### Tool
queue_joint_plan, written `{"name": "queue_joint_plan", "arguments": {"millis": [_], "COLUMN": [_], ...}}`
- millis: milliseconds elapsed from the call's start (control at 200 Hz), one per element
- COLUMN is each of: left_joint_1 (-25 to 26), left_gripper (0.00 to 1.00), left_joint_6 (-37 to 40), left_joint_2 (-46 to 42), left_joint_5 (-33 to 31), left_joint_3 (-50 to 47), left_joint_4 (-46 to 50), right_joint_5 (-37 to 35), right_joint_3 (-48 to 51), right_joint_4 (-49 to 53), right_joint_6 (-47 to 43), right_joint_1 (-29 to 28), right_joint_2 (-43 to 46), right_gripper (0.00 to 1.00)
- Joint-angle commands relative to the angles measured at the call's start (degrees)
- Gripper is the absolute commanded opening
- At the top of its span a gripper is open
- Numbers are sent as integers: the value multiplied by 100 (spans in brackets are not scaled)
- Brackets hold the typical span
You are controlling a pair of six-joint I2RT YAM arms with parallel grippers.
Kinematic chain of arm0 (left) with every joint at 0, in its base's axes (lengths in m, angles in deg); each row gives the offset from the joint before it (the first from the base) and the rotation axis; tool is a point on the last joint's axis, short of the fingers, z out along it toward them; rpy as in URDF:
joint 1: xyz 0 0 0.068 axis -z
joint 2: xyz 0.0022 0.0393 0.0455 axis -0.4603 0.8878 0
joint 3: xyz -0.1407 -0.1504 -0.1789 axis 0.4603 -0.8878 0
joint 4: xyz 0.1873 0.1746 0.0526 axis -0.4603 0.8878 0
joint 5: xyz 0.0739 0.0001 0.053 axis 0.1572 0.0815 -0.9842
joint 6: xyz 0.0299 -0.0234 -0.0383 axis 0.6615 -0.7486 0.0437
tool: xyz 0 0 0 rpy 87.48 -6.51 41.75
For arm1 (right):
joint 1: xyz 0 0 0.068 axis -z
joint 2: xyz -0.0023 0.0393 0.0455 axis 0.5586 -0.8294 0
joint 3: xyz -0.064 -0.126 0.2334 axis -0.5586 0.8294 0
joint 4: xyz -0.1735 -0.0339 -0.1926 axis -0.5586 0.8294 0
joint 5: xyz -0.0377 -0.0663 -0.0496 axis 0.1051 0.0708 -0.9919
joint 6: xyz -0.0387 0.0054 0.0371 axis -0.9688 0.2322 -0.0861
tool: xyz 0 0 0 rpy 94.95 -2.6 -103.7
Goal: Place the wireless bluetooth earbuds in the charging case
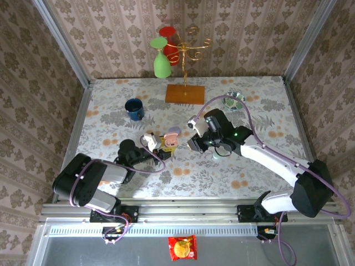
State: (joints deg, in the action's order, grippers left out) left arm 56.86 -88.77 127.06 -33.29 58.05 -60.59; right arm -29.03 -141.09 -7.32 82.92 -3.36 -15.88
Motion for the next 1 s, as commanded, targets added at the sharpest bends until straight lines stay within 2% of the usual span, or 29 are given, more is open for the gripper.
{"name": "queue_joint_plan", "arguments": {"millis": [0,400,995], "left_joint_1": [52,174,209], "left_gripper": [41,40,41], "left_joint_6": [-107,-108,-238], "left_joint_2": [63,77,-105], "left_joint_5": [231,379,254], "left_joint_3": [143,197,177], "left_joint_4": [-167,-174,-167], "right_joint_5": [-102,-75,-123], "right_joint_3": [-348,-819,-707], "right_joint_4": [177,106,16], "right_joint_6": [-312,-352,-406], "right_joint_1": [-126,-420,-456], "right_joint_2": [-137,-700,-867], "right_gripper": [19,18,21]}}
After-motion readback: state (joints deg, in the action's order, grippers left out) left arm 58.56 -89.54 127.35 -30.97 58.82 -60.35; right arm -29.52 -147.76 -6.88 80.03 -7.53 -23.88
